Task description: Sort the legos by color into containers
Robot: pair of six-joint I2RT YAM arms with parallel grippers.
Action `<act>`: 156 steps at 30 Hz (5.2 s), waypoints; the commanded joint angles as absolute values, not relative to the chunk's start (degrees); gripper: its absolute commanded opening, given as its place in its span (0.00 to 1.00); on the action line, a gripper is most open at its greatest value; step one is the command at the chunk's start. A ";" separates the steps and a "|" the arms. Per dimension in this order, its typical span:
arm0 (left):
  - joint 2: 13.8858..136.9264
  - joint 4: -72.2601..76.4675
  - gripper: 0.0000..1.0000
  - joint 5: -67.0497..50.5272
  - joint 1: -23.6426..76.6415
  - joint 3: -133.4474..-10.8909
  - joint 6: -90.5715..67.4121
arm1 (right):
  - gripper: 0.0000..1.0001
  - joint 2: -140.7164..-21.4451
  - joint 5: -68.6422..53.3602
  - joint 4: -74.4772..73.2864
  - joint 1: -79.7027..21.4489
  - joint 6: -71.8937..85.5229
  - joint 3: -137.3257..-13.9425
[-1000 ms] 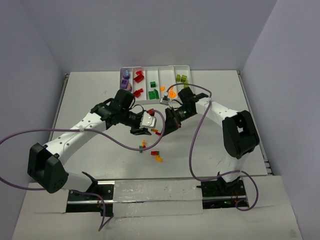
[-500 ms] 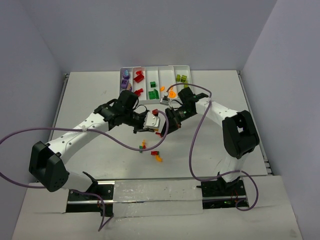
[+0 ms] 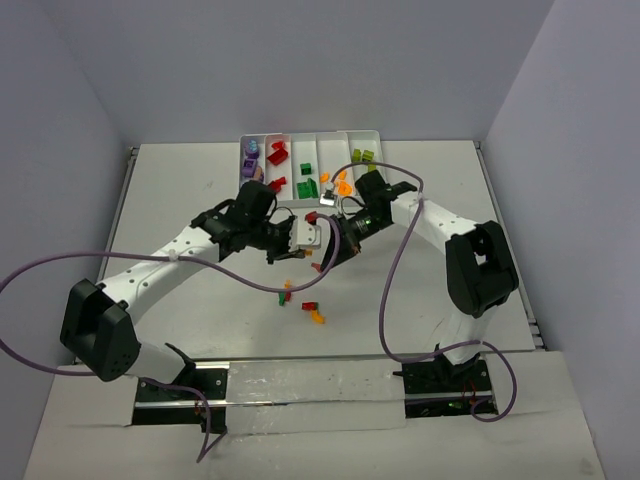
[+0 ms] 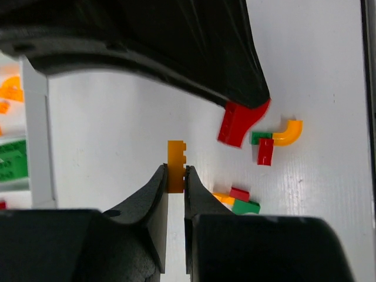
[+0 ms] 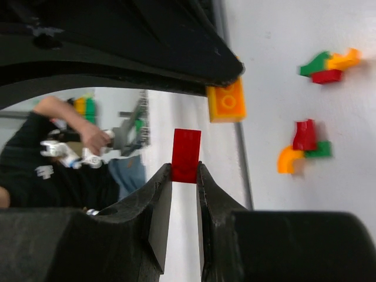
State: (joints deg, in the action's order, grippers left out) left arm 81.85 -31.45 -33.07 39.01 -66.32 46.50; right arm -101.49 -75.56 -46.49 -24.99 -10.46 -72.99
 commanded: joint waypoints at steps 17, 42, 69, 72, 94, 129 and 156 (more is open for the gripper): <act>74.70 -15.00 0.00 -39.46 3.26 -61.85 0.94 | 0.00 -136.47 -26.63 -37.60 -29.13 6.95 -139.20; 78.18 -7.92 0.00 -36.04 2.90 -63.14 -7.58 | 0.77 -146.63 -19.04 -1.58 -29.52 19.61 -133.51; 127.10 -1.91 0.00 -6.68 29.36 -111.20 -13.70 | 1.00 -87.93 -20.21 -16.01 -6.83 1.74 -78.46; 138.28 -3.48 0.00 -6.43 29.39 -124.58 -15.17 | 1.00 -83.65 -20.01 -16.08 -6.68 0.65 -72.43; 145.73 6.45 0.74 -4.92 29.28 -132.37 -8.55 | 1.00 -82.38 -26.01 -24.92 -7.27 -5.40 -68.06; 72.80 -19.57 0.65 -26.46 7.03 -65.93 -6.15 | 0.64 -90.68 -27.49 -35.11 -51.46 -12.96 -59.19; 74.11 -18.98 0.66 -25.86 7.03 -66.01 -6.49 | 0.59 -99.77 -12.55 -32.71 -56.88 -6.07 -63.41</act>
State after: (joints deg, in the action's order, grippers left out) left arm 74.81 -19.27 -25.15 7.29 -63.79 -6.81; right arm -98.33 -16.30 -33.52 -55.46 -7.45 -60.08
